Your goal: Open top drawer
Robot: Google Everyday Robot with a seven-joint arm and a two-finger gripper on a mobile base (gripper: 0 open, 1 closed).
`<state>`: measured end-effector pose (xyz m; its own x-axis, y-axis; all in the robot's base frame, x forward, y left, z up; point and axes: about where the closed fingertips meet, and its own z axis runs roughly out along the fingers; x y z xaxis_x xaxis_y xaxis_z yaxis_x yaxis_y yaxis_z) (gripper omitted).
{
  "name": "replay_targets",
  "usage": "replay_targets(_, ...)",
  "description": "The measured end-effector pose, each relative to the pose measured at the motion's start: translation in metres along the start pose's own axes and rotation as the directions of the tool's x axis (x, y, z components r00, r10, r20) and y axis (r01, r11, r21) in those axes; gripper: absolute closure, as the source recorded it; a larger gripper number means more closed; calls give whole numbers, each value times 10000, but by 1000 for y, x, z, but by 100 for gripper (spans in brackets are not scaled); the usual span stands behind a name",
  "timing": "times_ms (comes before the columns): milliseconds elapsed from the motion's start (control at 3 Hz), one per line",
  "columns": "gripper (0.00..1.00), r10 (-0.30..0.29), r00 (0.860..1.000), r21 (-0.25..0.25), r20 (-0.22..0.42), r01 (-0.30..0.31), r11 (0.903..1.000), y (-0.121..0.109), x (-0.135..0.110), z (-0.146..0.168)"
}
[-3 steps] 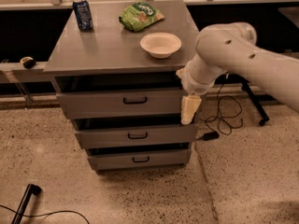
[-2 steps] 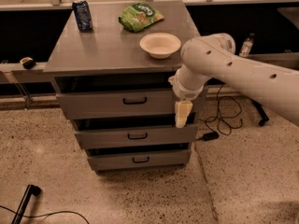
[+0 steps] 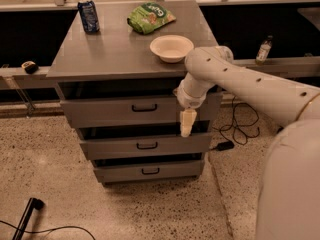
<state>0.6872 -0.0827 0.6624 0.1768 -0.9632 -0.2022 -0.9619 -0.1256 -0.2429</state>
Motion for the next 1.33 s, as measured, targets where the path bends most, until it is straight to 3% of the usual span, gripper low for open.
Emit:
replay_targets(667, 18, 410, 9983, -246, 412, -400, 9989, -24, 6, 7)
replay_targets(1333, 39, 85, 9985, -560, 546, -55, 9984, -7, -9, -12)
